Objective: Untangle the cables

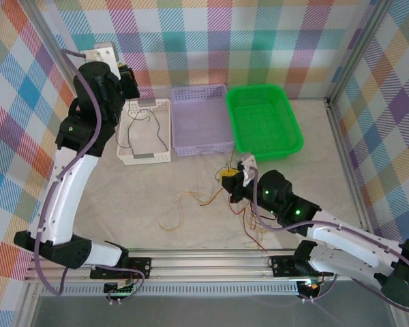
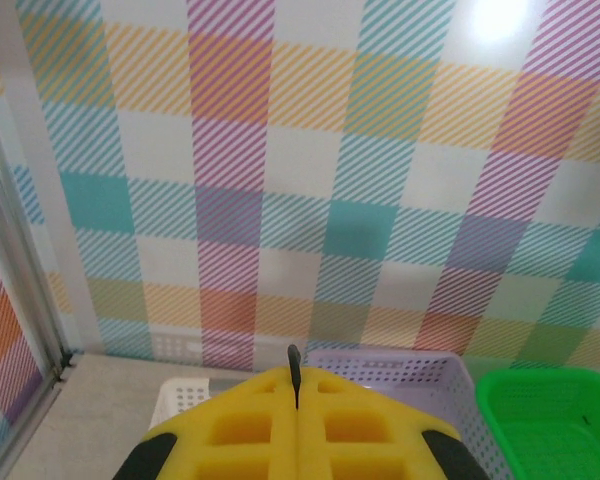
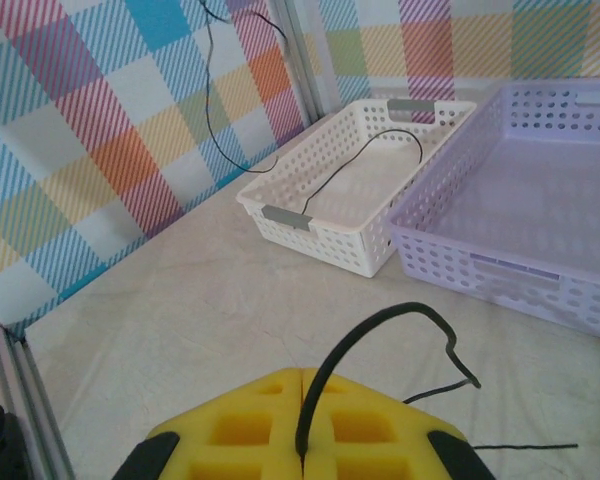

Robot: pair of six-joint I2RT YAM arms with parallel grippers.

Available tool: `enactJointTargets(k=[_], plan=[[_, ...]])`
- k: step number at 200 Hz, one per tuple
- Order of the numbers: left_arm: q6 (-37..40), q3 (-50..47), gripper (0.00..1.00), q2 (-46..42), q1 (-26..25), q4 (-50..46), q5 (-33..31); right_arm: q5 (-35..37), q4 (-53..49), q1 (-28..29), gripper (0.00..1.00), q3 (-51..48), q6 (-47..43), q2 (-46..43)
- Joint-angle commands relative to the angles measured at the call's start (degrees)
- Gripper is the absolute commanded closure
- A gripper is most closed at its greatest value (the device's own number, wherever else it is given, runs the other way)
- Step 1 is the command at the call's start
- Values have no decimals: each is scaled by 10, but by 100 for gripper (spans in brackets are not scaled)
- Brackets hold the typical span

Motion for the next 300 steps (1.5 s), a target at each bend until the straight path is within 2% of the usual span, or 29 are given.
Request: enactJointTargets(k=[1, 43, 91, 213, 300], plan=[[-48, -16, 100, 14, 31, 23, 35, -13, -46, -3, 100, 32, -14, -32], [-76, -34, 100, 48, 67, 30, 64, -10, -91, -3, 100, 71, -33, -43], [-97, -58, 100, 80, 90, 44, 82, -28, -94, -3, 100, 88, -27, -47], [-125, -123, 100, 189, 95, 61, 83, -47, -96, -3, 100, 91, -13, -63], [-158, -140, 100, 269, 105, 48, 128, -51, -103, -3, 100, 95, -14, -74]])
